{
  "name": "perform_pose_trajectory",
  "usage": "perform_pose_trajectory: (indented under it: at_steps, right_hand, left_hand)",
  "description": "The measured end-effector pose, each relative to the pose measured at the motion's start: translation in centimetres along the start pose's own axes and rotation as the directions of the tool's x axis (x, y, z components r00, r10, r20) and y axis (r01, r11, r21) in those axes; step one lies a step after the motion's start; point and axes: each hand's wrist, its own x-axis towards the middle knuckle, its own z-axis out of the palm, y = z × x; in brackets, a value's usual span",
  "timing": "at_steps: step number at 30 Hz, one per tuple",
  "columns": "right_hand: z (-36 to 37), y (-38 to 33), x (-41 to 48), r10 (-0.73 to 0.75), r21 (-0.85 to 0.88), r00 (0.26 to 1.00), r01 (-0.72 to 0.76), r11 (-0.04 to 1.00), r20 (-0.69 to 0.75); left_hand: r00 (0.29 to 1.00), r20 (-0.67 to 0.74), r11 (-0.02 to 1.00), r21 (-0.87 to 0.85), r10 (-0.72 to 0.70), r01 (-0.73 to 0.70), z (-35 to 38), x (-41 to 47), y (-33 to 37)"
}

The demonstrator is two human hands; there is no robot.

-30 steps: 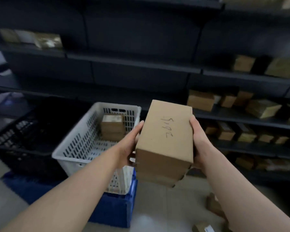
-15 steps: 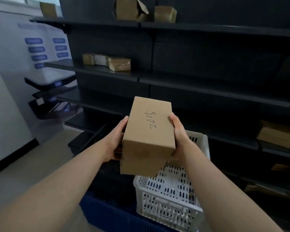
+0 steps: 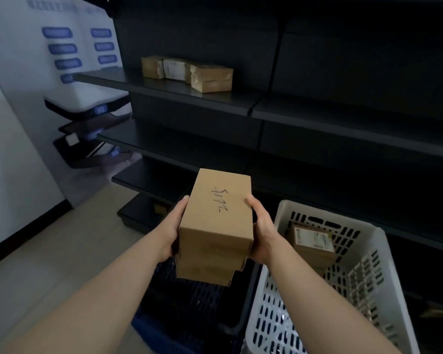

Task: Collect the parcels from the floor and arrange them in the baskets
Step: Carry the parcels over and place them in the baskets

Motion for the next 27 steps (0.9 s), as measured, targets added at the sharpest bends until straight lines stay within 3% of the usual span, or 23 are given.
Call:
perform_pose_trajectory:
  at_steps: [8,14,27]
  right_hand:
    - [-1.9,1.2,11.6,0.106,0.116,0.994,-0.102,0.988,-0.032]
    - [-4.1,3.5,18.7,0.171,0.252,0.975,-0.132,0.959,-0.140]
    - [-5.2,6.9,26.2,0.162,0.400,0.968,-0.075,0.913,-0.189]
  left_hand:
    - [0.986,-0.027,0.987,0.012,-0.162,0.163,-2.1,12.4,-1.0]
    - [0.959,0.017,0.958,0.052,-0.284,0.283,-2.6,21.0,-1.9]
    - [0.917,0.048,0.915,0.103,-0.397,0.391,-3.9,30.9,-4.6]
